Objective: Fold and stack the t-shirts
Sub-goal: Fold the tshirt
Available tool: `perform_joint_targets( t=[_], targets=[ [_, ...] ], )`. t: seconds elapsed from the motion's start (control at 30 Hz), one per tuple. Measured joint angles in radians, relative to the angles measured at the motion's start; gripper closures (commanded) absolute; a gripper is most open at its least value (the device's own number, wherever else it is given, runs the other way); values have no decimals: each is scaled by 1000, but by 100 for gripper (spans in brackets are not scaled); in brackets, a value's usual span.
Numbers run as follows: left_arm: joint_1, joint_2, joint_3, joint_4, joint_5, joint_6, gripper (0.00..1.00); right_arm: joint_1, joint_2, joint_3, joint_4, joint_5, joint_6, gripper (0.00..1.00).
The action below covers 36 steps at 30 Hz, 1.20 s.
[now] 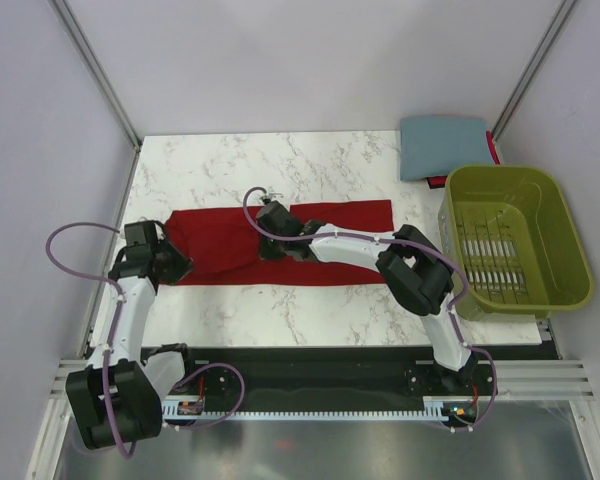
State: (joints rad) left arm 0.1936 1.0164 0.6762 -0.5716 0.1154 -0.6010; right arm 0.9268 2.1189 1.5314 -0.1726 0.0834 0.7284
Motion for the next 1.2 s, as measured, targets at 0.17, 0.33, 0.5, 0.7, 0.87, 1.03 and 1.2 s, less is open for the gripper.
perform_joint_targets(
  t=[0.17, 0.33, 0.5, 0.7, 0.87, 1.03, 1.2],
  targets=[
    [-44, -23, -21, -15, -4, -45, 98, -5, -2, -7, 0, 0, 0, 100],
    [-86, -27, -21, -24, -24, -65, 98, -7, -9, -14, -1, 0, 0, 100],
    [-88, 14, -21, -26, -77, -68, 98, -10, -35, -37, 0, -4, 0, 100],
    [-89, 55, -21, -25, -122, -68, 98, -22, -63, -55, 0, -27, -4, 100],
    [-89, 105, -21, -21, -139, -68, 98, -30, -66, -60, 0, -63, -4, 100],
    [-89, 150, -21, 6, -141, -71, 98, -30, -52, -59, 0, -107, -11, 98],
    [-89, 214, -21, 19, -140, -77, 98, -33, -10, -40, -1, -146, -19, 84]
  ],
)
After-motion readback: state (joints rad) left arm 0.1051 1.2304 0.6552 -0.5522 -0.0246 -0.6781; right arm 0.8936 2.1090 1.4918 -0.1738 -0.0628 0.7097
